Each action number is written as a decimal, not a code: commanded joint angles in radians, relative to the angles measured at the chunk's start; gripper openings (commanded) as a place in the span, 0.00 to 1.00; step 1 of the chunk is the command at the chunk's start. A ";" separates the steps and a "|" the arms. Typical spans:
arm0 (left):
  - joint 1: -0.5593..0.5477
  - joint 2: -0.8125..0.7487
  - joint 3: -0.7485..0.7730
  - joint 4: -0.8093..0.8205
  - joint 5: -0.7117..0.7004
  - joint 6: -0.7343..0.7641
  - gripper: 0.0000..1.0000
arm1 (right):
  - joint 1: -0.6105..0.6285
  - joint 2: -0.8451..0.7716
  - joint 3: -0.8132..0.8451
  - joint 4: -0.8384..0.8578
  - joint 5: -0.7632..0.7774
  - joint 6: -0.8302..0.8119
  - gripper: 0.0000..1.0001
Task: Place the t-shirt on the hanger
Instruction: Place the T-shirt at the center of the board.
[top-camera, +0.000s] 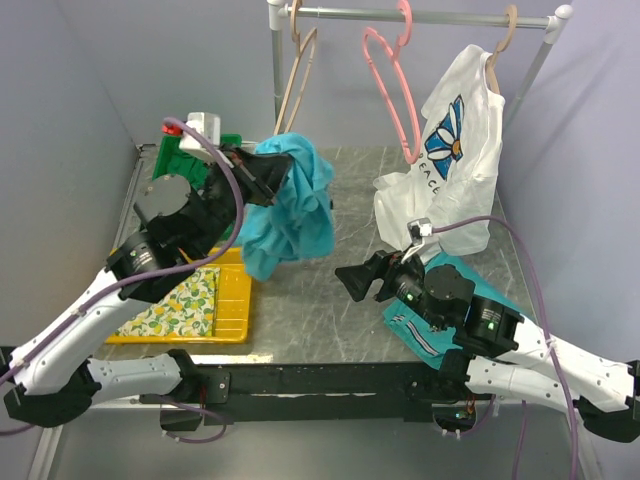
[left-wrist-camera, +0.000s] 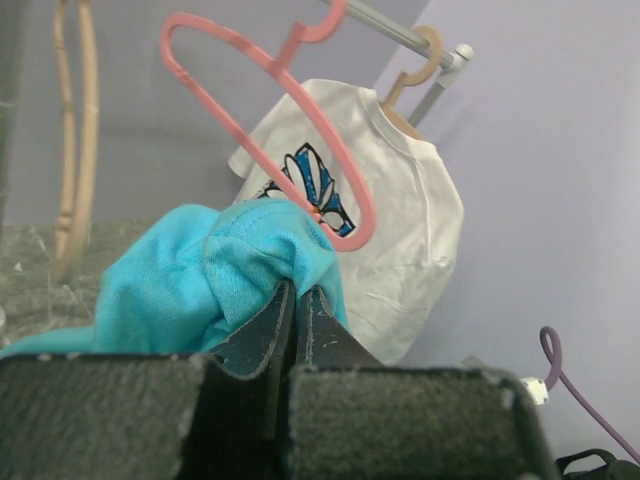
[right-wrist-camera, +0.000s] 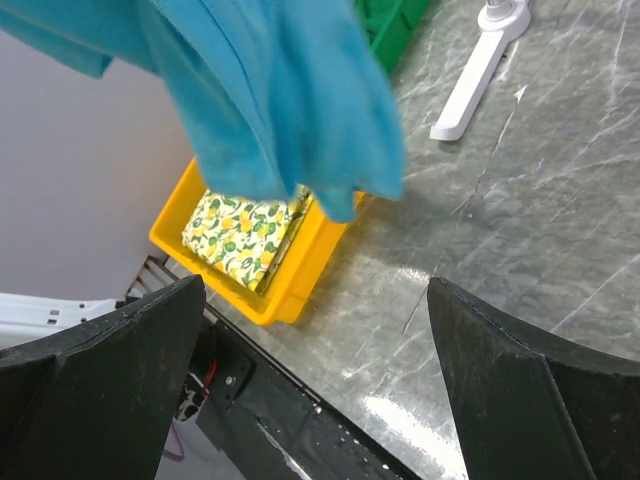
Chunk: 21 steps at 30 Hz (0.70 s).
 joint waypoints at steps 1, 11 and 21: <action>-0.092 0.008 0.054 0.095 -0.167 0.052 0.01 | -0.004 -0.034 0.013 0.019 0.037 0.006 1.00; -0.095 -0.052 -0.423 -0.015 -0.255 -0.186 0.01 | -0.004 -0.081 -0.094 -0.036 0.098 0.049 1.00; -0.093 -0.291 -0.859 -0.159 -0.171 -0.445 0.51 | -0.004 0.001 -0.295 0.017 0.049 0.157 0.97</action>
